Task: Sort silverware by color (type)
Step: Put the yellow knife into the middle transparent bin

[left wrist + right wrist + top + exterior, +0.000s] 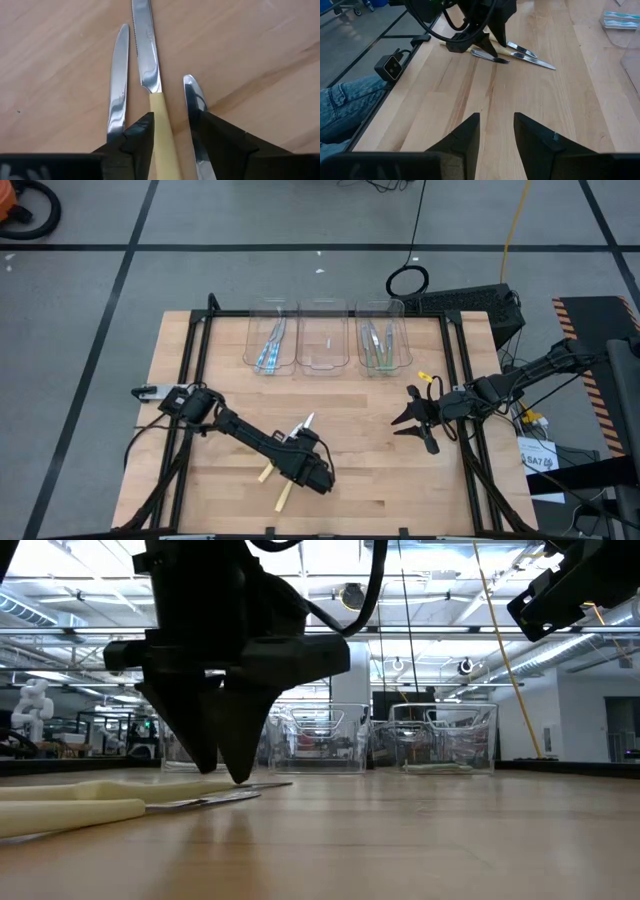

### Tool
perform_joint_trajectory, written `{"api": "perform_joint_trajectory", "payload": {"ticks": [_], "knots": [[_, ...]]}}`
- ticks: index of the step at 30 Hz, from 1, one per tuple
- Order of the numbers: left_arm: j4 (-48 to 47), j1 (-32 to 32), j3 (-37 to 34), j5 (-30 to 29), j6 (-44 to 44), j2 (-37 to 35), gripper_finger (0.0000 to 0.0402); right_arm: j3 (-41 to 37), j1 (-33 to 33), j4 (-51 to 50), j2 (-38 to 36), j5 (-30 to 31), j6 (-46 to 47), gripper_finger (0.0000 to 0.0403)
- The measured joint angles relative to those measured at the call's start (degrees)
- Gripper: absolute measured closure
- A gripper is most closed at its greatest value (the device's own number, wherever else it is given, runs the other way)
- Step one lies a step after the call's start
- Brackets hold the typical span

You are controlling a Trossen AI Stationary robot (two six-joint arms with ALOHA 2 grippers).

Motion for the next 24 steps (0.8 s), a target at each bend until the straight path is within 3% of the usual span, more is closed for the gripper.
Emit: {"api": "perform_joint_trajectory", "payload": {"ticks": [15,24], "knots": [[-1.83,0.5,-0.03,0.12,2.92,0.72,0.0235,0.0,0.0,-0.05,0.0,0.0,0.44,0.0287],[-0.79,0.64,0.04,1.95,4.2,1.7,0.0302,0.0,0.0,-0.12,0.0,0.0,0.46,0.0287]]}}
